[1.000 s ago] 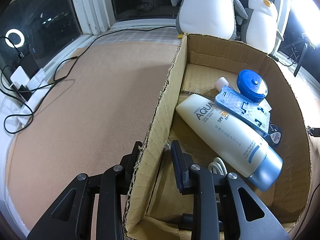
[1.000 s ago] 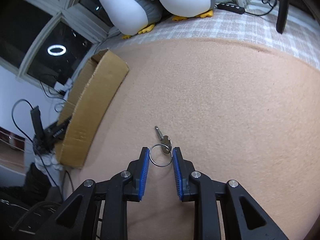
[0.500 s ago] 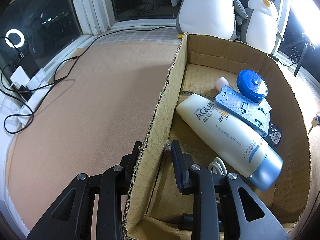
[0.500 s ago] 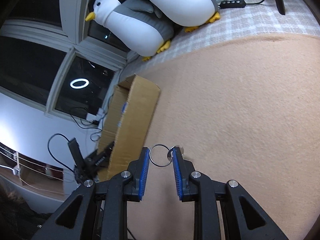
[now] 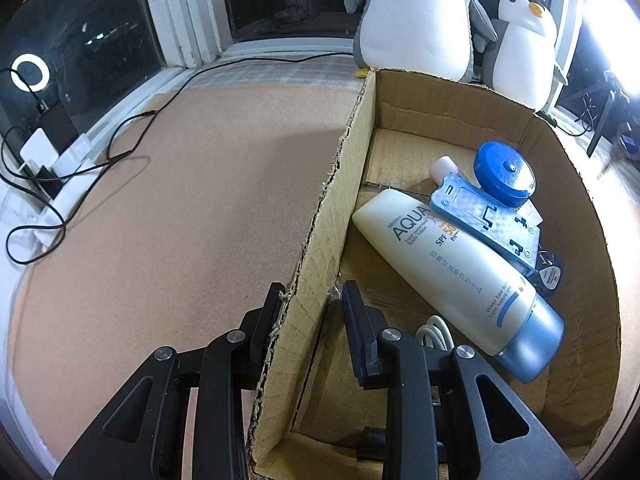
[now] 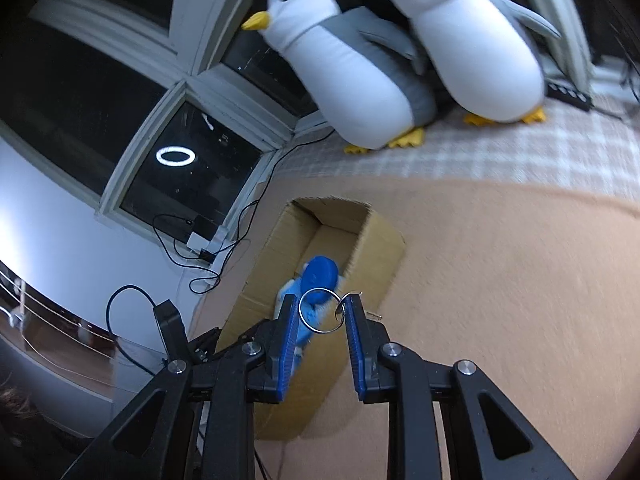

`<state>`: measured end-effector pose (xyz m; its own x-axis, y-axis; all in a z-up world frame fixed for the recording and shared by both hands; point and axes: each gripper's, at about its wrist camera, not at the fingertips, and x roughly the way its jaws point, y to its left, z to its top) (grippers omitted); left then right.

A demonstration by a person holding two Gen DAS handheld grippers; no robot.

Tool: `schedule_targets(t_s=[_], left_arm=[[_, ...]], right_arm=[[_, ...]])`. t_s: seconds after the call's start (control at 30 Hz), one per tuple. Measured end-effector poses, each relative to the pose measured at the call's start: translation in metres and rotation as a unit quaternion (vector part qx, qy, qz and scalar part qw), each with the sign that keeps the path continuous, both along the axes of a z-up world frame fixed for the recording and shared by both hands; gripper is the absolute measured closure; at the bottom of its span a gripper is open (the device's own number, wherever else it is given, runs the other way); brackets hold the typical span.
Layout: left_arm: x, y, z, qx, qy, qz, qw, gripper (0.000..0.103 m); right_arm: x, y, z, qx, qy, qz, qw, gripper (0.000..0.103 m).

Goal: Organize rigid objects
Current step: 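Carry the key ring with the right gripper into the box, then open the right gripper to drop the keys into the box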

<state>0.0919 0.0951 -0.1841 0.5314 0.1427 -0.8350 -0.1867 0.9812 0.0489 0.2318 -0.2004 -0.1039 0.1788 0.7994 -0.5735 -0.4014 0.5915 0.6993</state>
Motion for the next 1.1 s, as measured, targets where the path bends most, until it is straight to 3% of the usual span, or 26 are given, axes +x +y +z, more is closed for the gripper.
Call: schedule_targets(t_s=[0.47, 0.8, 1.0, 1.1], left_arm=[[0.0, 0.002, 0.0, -0.005, -0.002, 0.002, 1.0, 0.077], [0.001, 0.002, 0.0, -0.006, -0.002, 0.002, 1.0, 0.077], [0.001, 0.002, 0.0, -0.005, -0.002, 0.002, 1.0, 0.077], [0.001, 0.002, 0.0, -0.005, -0.002, 0.002, 1.0, 0.076]], right_arm=[[0.016, 0.102, 0.03, -0.076, -0.085, 0.041, 0.993, 0.082], [-0.001, 0.149, 0.018, -0.151, -0.113, 0.07, 0.98, 0.082], [-0.005, 0.155, 0.007, -0.178, -0.112, 0.065, 0.975, 0.082], [-0.007, 0.157, 0.008, -0.192, -0.119, 0.062, 0.972, 0.076]])
